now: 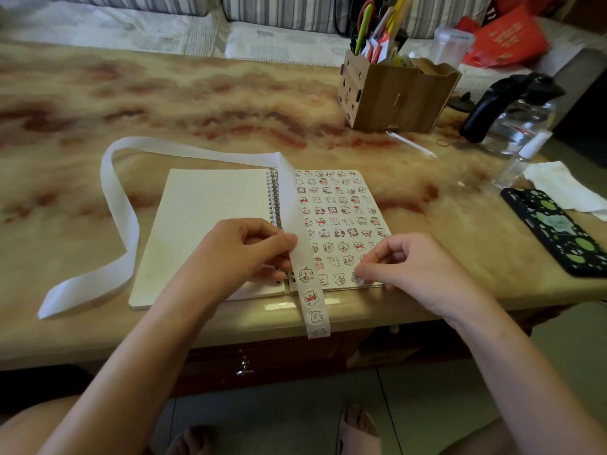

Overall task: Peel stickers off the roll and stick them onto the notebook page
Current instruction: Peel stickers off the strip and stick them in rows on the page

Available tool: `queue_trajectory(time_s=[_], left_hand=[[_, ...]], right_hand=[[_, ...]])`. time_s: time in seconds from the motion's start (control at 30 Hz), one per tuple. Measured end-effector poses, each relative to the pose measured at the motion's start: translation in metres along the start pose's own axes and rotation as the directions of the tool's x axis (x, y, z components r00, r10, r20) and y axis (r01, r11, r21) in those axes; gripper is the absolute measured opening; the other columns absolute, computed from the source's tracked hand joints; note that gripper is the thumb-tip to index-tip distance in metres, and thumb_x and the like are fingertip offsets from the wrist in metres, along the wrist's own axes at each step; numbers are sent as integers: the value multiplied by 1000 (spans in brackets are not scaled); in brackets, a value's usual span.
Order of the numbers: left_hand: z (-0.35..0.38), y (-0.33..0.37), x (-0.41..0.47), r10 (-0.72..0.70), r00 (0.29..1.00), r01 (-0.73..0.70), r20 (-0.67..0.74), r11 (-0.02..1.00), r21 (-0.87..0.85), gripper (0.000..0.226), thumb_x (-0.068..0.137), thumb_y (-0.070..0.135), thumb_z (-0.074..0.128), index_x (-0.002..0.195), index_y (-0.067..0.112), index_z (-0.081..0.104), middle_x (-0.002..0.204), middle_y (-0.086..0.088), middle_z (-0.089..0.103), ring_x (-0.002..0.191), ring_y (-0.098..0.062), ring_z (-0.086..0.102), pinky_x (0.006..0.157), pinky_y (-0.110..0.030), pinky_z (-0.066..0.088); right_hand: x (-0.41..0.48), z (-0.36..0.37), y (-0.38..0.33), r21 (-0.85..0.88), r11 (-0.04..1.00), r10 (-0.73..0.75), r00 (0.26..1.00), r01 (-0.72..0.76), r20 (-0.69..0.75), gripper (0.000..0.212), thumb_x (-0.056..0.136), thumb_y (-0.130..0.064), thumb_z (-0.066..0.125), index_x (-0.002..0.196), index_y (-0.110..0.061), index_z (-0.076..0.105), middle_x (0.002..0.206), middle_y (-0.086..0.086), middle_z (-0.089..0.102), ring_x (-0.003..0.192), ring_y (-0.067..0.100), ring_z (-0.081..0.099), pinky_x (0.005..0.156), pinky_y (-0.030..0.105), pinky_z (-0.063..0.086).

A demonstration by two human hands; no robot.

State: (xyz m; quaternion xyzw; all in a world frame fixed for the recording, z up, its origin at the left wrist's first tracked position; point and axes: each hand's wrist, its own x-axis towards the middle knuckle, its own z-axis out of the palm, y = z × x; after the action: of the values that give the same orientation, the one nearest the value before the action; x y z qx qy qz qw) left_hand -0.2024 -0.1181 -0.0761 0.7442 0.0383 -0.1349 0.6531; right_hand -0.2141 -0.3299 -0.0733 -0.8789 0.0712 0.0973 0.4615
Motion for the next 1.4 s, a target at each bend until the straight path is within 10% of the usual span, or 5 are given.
queue_trajectory(time_s=[1.4], left_hand=[[1, -2, 1, 15, 1000, -15, 1, 1000, 17, 12, 84, 17, 67, 83, 4, 68, 74, -12, 73, 67, -24, 66, 64, -27, 59]], right_hand=[[12, 0, 14, -93, 993, -71, 997, 71, 10, 25, 71, -23, 82, 82, -21, 59, 63, -5, 55, 55, 6, 47, 59, 26, 37]])
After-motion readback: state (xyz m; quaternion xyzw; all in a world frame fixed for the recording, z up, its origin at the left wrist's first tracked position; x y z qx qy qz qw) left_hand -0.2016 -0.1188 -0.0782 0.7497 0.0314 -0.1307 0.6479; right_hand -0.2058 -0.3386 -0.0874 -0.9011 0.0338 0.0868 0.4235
